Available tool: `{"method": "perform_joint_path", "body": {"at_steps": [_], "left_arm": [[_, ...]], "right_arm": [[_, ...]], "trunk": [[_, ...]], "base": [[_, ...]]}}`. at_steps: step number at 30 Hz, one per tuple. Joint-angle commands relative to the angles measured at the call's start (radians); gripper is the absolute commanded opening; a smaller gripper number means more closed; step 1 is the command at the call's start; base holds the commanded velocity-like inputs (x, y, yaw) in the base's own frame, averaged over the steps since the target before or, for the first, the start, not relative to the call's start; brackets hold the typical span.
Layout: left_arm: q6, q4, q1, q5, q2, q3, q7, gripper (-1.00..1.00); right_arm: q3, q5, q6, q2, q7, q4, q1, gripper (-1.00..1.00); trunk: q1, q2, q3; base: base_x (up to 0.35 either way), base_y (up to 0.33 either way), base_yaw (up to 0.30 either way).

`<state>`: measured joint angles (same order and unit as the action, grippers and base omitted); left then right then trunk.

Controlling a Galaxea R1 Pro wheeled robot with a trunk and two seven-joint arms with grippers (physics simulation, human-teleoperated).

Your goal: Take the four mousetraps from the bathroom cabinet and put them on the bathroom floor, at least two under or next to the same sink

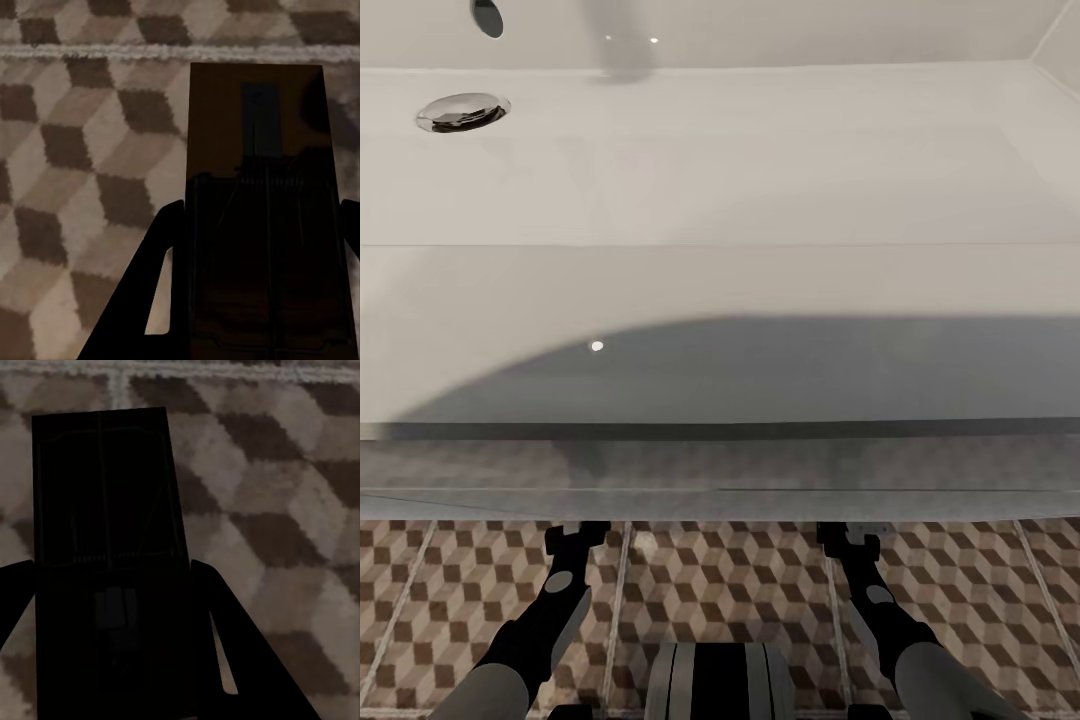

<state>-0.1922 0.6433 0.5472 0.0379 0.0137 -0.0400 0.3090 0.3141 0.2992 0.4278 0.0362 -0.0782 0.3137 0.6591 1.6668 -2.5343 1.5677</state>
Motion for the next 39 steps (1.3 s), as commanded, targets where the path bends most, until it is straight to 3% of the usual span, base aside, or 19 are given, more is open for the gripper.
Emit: {"method": "perform_joint_path", "body": {"at_steps": [1, 39], "left_arm": [[-0.002, -0.001, 0.0, 0.002, 0.001, -0.004, 0.007, -1.0], [0.0, 0.001, 0.0, 0.004, -0.003, -0.004, 0.02, -1.0]], "right_arm": [[0.005, 0.008, 0.003, 0.001, -0.002, -0.001, 0.001, -1.0], [0.005, 0.008, 0.003, 0.001, -0.002, 0.0, 0.001, -1.0]], "trunk": [[0.0, 0.0, 0.0], [0.0, 0.0, 0.0]], "base": [[0.0, 0.0, 0.0], [0.0, 0.0, 0.0]]}}
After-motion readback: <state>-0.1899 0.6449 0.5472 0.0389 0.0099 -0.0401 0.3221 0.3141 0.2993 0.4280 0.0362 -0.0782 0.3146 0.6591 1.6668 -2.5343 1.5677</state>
